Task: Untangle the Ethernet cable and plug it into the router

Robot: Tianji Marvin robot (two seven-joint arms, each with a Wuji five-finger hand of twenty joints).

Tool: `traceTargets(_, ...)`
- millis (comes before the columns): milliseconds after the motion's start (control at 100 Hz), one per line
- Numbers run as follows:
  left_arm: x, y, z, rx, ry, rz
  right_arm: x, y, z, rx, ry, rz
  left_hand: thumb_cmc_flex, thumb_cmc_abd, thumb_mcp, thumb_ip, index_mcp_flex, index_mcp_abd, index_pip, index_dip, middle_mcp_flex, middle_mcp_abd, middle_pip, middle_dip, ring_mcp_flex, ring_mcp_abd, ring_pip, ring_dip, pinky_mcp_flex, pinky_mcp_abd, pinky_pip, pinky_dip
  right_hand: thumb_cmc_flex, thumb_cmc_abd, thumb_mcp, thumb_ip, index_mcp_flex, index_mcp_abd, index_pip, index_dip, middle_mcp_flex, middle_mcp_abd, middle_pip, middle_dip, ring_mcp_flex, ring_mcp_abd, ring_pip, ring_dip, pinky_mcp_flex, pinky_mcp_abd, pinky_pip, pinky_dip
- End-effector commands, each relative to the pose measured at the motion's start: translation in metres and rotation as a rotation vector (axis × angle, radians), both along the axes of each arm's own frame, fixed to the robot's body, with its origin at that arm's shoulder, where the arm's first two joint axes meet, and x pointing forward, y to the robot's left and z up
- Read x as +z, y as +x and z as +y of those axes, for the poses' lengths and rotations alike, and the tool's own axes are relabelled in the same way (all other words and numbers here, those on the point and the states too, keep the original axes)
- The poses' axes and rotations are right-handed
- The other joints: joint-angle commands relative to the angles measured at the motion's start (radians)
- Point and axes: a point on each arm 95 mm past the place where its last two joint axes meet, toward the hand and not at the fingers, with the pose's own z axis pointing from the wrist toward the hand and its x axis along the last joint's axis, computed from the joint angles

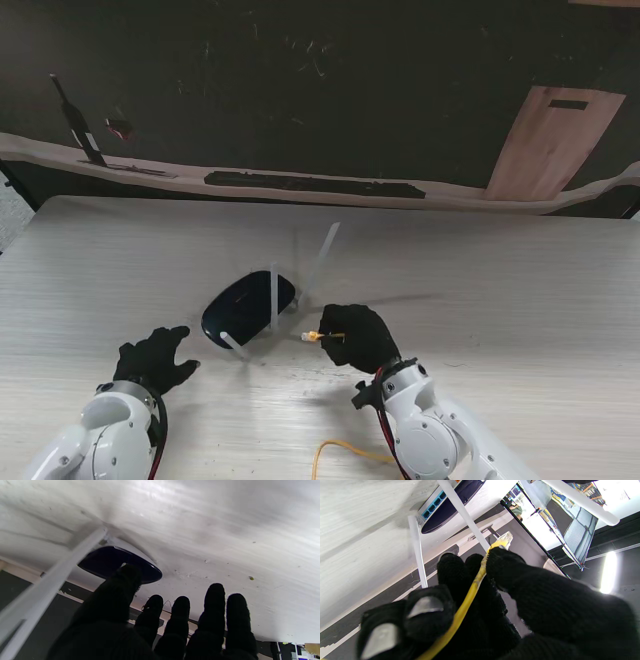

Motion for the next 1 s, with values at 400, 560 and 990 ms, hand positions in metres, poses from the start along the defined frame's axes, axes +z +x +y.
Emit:
traceTargets(400, -0.009, 0.093, 0.007, -0.093, 0.018, -0.068, -0.003, -0.001, 0.000, -0.010, -0.007, 0.018, -0.317, -0.038, -0.015, 0.026, -0.078, -0.005, -0.026, -0.013, -0.092, -0.005, -0.095, -0.048, -0.191, -0.090, -0.181, -0.110, -0.064, -0.077, -0.248, -0.078, 0.058, 0.046, 0.026, 0.023, 0.002, -0.028, 0.081, 0.024, 0.040, 0.158, 0.081, 0.015, -0.001, -0.042, 0.054, -0.004, 0.009, -0.096, 0.141, -0.011)
traceTargets(560, -0.010, 0.114, -0.014, -0.152, 0.029, -0.103, -0.003, 0.001, -0.005, -0.027, -0.001, 0.018, -0.332, -0.065, -0.005, 0.020, -0.084, 0.027, -0.076, -0.042, -0.096, 0.020, -0.123, -0.077, -0.207, -0.100, -0.207, -0.155, -0.056, -0.091, -0.366, -0.140, 0.058, 0.047, 0.025, 0.023, 0.002, -0.027, 0.081, 0.023, 0.039, 0.159, 0.080, 0.014, -0.002, -0.040, 0.053, -0.004, 0.009, -0.096, 0.141, -0.011)
traceTargets(990, -0.014, 0.135, -0.050, -0.312, 0.171, 0.020, -0.001, 0.002, -0.009, -0.053, 0.018, 0.007, -0.485, -0.174, 0.053, -0.049, -0.140, 0.126, -0.250, -0.141, -0.138, 0.092, -0.271, -0.170, -0.248, -0.079, -0.285, -0.255, -0.052, -0.081, -0.604, -0.216, 0.059, 0.049, 0.024, 0.024, 0.001, -0.027, 0.081, 0.023, 0.037, 0.160, 0.081, 0.014, -0.002, -0.038, 0.052, -0.005, 0.009, -0.096, 0.141, -0.012)
